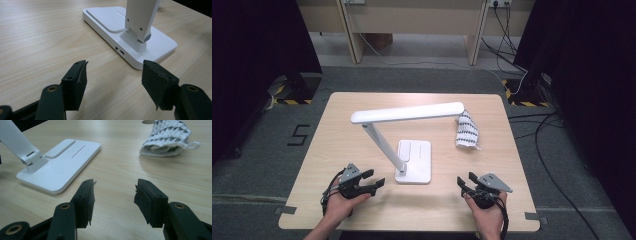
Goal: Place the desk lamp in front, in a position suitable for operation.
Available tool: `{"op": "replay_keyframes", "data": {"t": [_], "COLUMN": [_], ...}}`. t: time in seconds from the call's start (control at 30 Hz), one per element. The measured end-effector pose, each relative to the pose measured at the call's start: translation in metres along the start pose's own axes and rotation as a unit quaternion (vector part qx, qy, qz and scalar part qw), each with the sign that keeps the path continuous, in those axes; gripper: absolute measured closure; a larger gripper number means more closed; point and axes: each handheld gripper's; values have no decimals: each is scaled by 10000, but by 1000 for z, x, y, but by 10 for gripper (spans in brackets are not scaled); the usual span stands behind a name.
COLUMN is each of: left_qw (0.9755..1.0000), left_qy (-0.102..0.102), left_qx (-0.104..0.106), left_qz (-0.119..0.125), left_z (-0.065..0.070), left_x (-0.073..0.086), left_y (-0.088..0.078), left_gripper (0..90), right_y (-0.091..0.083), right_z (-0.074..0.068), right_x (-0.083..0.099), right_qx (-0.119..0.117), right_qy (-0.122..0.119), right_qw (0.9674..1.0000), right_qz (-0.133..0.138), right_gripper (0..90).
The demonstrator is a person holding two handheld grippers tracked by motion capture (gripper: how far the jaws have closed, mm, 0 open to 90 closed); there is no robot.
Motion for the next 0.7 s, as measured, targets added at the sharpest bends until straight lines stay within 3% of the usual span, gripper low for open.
{"op": "replay_keyframes", "data": {"t": [0.33,0.53,0.7], "left_qw": [10000,9999,9999], "left_qy": [-80,-128,-107], "left_qx": [16,-46,39], "left_qz": [-6,-3,-9], "left_z": [-2,-5,-5], "left_x": [-2,-3,-8], "left_y": [2,-1,3], "left_gripper": [360,358,357], "right_y": [4,15,31], "right_z": [11,21,24], "right_x": [-7,-23,-41], "right_qx": [179,318,448], "right_qy": [48,7,-101], "right_qw": [9998,9995,9988], "right_qz": [4,-41,-157], "right_gripper": [481,465,451]}}
Point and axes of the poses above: each handheld gripper's, and its own axes: y roughly forward along the jaws, x roughly out of its underside, z roughly to its right, and after that the axes turned 5 degrees about x, right-handed
